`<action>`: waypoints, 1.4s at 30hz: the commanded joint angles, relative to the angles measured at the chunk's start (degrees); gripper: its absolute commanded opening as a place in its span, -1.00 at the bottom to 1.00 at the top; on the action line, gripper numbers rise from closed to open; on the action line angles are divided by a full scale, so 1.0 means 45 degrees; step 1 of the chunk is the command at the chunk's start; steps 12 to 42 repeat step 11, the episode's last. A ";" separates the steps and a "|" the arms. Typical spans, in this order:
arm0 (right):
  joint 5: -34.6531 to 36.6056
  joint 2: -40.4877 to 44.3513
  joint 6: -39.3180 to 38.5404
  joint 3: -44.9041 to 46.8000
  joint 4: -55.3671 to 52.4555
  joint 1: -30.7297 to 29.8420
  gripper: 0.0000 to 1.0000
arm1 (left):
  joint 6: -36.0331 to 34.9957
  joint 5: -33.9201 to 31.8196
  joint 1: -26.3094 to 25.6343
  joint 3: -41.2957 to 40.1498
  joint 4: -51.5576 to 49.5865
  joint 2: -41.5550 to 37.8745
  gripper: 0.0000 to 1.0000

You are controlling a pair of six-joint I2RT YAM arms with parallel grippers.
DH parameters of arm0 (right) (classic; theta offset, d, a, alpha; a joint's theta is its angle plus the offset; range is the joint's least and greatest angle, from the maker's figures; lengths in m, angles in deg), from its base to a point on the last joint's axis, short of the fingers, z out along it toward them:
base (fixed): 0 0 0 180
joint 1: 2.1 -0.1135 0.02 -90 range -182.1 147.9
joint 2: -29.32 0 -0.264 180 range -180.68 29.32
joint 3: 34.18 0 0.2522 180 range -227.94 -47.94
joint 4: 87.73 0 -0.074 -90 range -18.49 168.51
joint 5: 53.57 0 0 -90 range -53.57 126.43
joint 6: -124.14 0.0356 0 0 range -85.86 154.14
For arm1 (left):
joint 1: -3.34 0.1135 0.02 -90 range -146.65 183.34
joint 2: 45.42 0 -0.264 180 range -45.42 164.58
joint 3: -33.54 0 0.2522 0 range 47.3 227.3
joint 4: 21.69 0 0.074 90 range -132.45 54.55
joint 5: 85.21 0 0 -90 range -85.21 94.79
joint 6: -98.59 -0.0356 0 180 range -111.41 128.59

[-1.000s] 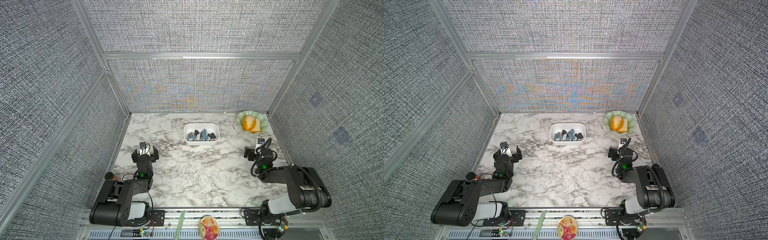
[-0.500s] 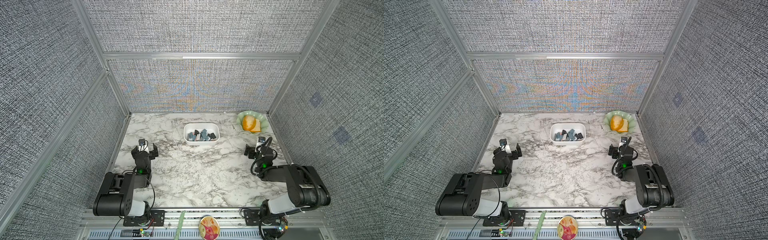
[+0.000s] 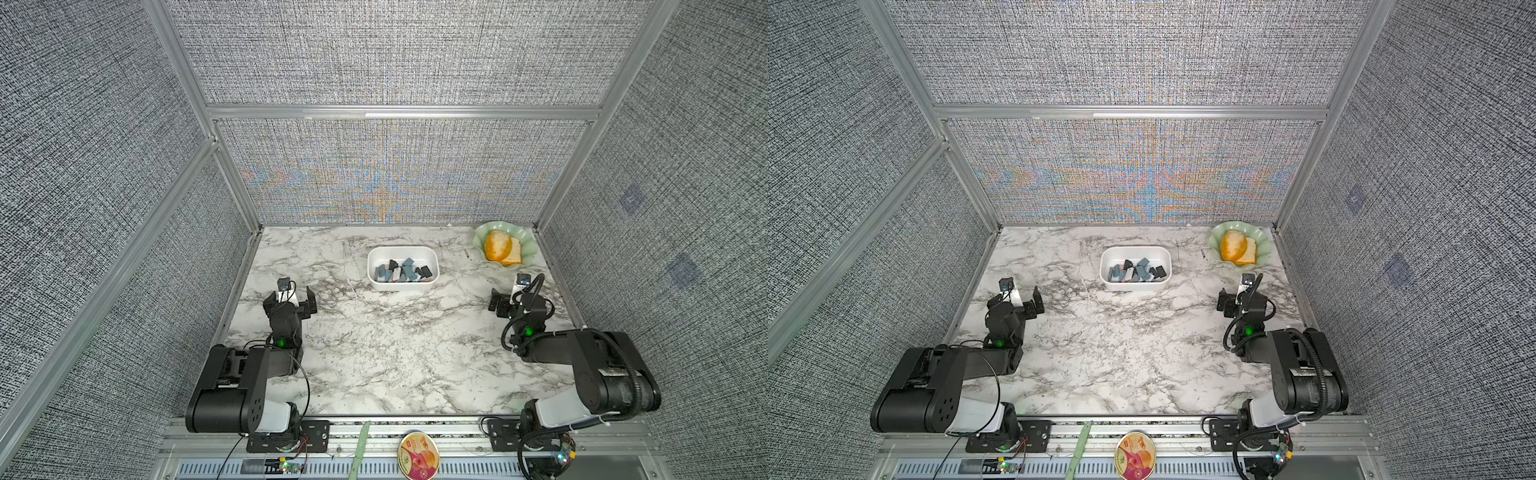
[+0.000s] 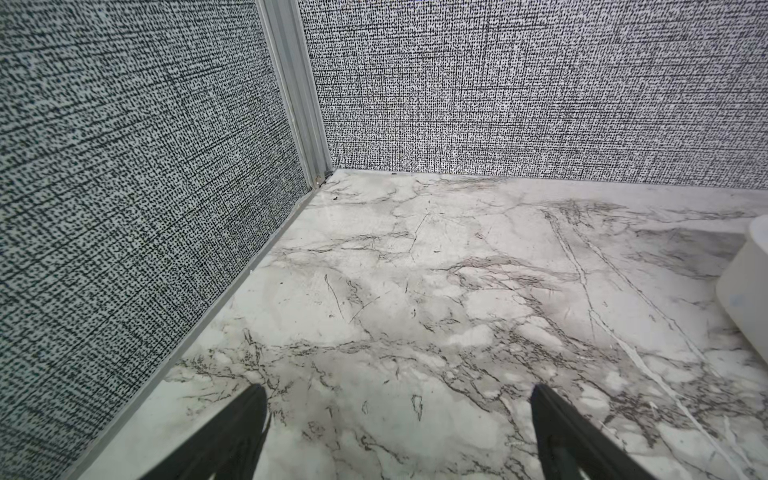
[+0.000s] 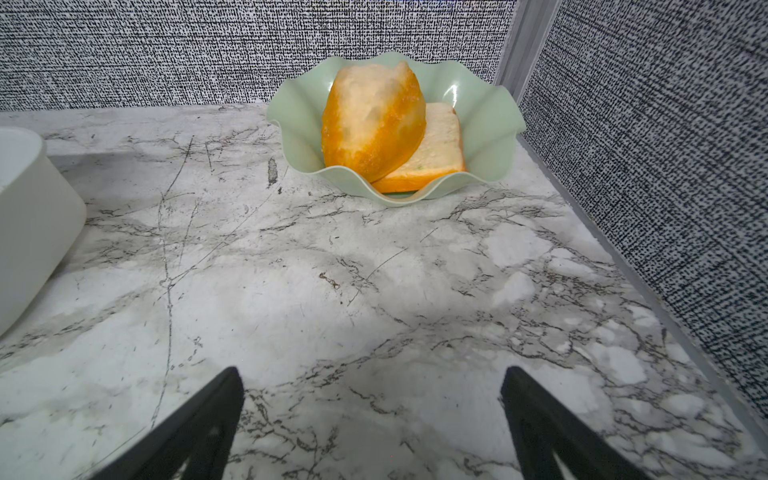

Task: Put the eraser in the storage box
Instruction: Reset both arms

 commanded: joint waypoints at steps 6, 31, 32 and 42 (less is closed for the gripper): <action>0.0068 -0.0021 -0.0006 -0.0091 0.0313 0.0020 0.98 | 0.0116 0.0001 0.0017 0.0140 -0.0150 0.0069 0.99; 0.0050 -0.0021 -0.0003 -0.0039 0.0321 0.0032 0.98 | 0.0098 0.0011 0.0008 0.0054 -0.0090 -0.0038 0.99; 0.0050 -0.0021 -0.0003 -0.0039 0.0321 0.0032 0.98 | 0.0098 0.0011 0.0008 0.0054 -0.0090 -0.0038 0.99; 0.0050 -0.0021 -0.0003 -0.0039 0.0321 0.0032 0.98 | 0.0098 0.0011 0.0008 0.0054 -0.0090 -0.0038 0.99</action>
